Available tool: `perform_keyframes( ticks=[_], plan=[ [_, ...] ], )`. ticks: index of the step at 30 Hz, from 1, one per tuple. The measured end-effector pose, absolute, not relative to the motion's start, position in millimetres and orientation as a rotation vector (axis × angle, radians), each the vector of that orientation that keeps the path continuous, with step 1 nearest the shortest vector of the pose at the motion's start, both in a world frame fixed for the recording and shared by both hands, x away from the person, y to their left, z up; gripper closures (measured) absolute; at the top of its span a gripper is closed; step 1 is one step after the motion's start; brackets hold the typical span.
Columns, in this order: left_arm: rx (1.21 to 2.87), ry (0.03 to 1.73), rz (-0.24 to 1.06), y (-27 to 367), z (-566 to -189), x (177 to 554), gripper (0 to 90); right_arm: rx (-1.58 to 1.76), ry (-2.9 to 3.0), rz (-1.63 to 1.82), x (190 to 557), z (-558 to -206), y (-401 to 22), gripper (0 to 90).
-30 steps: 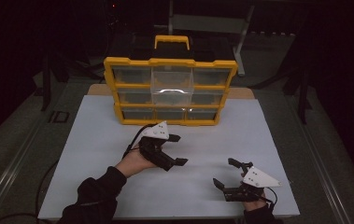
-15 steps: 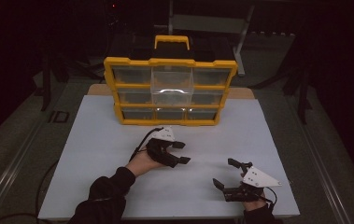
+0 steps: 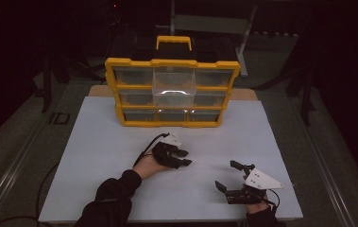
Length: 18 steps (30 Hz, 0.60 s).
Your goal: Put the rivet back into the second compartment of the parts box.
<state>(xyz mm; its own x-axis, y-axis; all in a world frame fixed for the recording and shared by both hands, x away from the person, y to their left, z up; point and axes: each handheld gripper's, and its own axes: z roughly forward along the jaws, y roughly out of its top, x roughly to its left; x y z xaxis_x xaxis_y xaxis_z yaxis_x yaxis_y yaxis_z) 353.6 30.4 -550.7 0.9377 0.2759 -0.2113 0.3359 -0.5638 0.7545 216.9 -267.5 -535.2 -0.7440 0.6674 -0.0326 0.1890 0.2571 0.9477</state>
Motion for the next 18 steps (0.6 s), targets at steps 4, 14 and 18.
perform_keyframes(
  ticks=[4, 14, 18],
  plan=[
    [2.212, 0.433, -0.097, 28.7, -557.1, 354.4, 63.2, 0.782, 2.107, 1.493, 217.1, -535.6, -267.8, 10.2],
    [2.257, 0.432, -0.076, 21.3, -565.7, 354.2, 73.4, 0.784, 2.102, 1.494, 217.1, -535.5, -268.2, 10.2],
    [2.255, 0.443, -0.085, 20.0, -566.2, 354.8, 80.7, 0.783, 2.106, 1.491, 217.2, -535.7, -267.9, 10.1]
  ],
)
